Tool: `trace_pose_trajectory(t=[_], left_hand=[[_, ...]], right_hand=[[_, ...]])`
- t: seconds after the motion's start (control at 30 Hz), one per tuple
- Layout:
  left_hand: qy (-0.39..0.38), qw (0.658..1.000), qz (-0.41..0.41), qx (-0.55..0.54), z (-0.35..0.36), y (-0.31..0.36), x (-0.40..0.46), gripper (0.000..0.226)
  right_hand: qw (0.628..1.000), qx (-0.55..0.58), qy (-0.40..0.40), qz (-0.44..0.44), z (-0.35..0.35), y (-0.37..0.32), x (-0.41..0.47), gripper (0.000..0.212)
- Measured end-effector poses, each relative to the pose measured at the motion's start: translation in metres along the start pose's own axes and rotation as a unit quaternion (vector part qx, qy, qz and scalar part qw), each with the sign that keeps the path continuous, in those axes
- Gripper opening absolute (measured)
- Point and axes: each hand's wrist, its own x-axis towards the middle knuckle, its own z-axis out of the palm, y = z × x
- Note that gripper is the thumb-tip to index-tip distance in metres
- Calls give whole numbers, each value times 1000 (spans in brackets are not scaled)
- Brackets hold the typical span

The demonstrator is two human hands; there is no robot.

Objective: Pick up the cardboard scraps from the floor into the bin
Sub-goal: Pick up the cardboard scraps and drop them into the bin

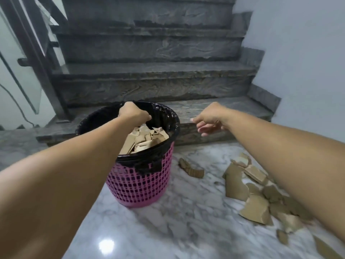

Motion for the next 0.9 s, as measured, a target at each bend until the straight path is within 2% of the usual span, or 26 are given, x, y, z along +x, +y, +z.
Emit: trace_pose_trajectory(t=[0.17,0.23,0.37,0.53,0.6,0.7,0.77,0.83,0.9], left_hand=[[-9,982,175,-72,67,61,-34,11],[-46,974,214,-63,109,82,-46,7],[-173,966,190,-14,180,89,-58,15],[-278,951,111,77,267,69,-68,29],[-315,938,97,110,294,58,-75,36],[-360,915,94,156,336,48,-92,85],[-379,900,109,186,360,46,-110,97],[-362,891,120,245,384,43,-123,118],[-345,894,83,273,406,38,-128,147]], right_hand=[[997,-25,14,75,-82,87,-3,34],[993,-31,28,111,-115,135,-4,33],[982,-51,20,182,-151,213,-3,35],[967,-60,18,246,-172,307,4,37],[959,-93,19,266,-172,336,3,48],[945,-161,12,284,-173,370,-1,74],[942,-181,27,281,-176,390,0,83],[944,-157,38,288,-179,407,4,104],[940,-170,41,293,-178,419,9,125]])
